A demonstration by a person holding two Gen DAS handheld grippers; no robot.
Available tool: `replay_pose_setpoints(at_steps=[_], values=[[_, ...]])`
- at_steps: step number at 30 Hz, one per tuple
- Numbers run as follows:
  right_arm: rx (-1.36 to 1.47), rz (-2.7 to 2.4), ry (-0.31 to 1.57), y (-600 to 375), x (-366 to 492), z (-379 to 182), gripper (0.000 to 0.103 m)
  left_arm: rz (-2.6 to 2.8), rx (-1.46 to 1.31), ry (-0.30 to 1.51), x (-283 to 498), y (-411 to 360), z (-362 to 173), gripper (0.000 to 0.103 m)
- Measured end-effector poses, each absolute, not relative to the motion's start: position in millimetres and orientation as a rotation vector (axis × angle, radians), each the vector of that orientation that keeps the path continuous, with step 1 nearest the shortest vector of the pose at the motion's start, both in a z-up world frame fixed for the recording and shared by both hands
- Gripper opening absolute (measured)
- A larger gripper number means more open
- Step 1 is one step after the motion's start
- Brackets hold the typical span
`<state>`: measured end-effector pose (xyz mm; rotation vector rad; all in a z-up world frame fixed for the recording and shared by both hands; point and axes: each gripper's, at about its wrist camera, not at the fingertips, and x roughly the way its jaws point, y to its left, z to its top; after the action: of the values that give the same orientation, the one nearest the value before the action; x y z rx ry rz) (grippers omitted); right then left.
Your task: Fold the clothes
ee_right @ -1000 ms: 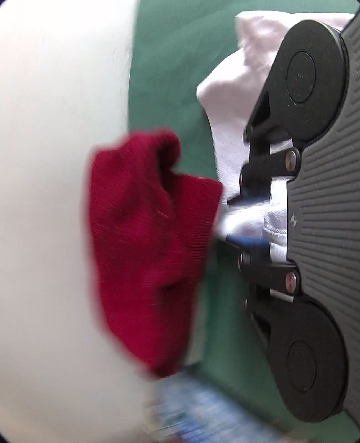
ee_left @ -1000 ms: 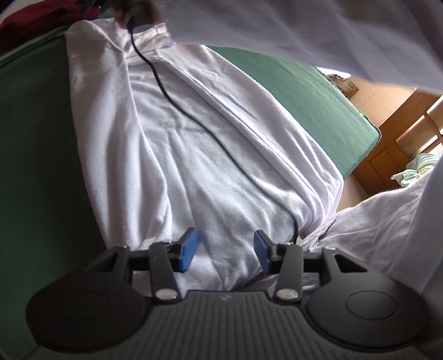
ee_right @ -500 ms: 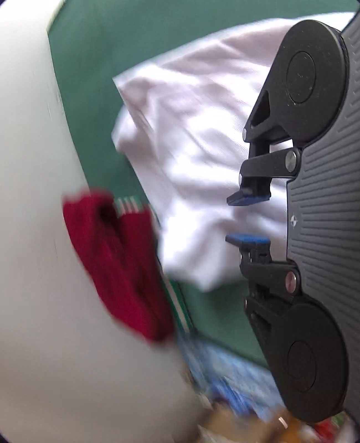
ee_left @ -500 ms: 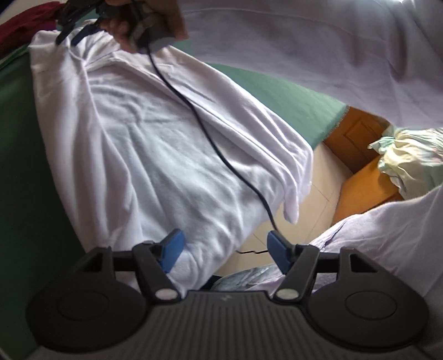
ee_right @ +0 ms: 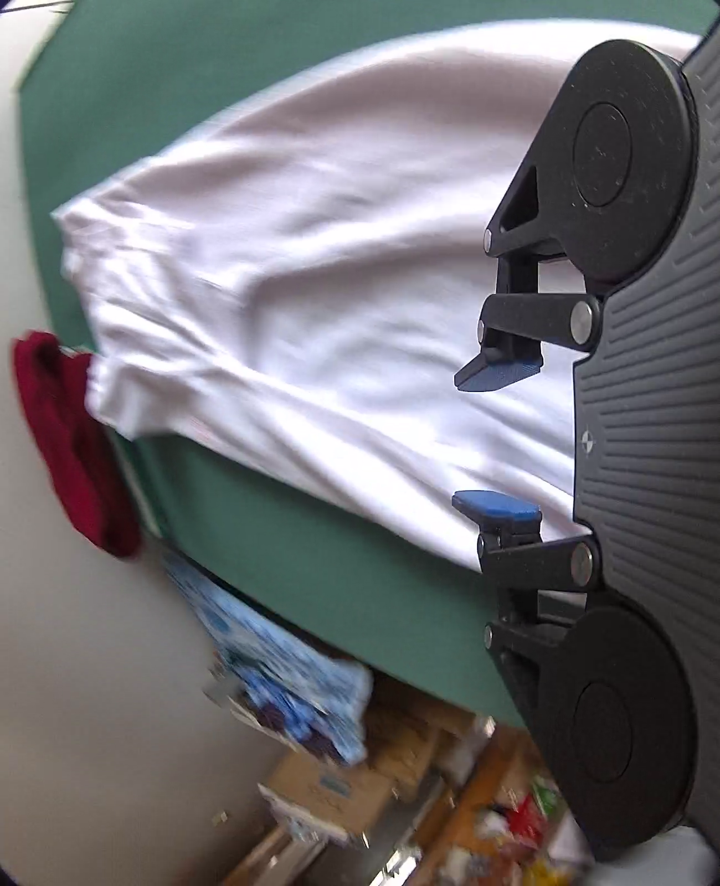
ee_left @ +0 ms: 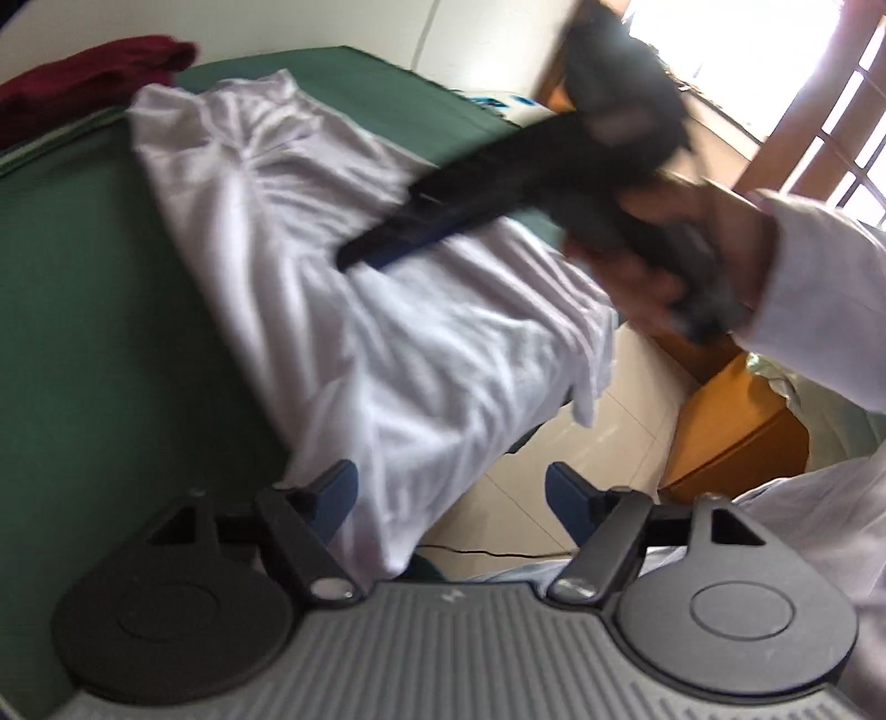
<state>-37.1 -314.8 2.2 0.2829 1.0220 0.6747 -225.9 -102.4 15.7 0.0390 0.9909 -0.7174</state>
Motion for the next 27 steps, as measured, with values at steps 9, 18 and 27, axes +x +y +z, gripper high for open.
replay_pose_setpoints(at_steps=[9,18,27], values=[[0.289,0.748,1.057,-301.9,-69.7,-12.1,0.046,-0.648,-0.115,1.037,-212.4,-94.9,-5.9,0.079],[0.368,0.775,1.058,-343.3,-65.1,-16.3,0.049,-0.612,-0.274,1.046,-243.0,-143.8,-4.4,0.016],[0.357,0.991,1.118,-341.7,-85.9,-18.2,0.049,-0.467,-0.220,1.089,-273.0,-184.2,-17.0,0.039]])
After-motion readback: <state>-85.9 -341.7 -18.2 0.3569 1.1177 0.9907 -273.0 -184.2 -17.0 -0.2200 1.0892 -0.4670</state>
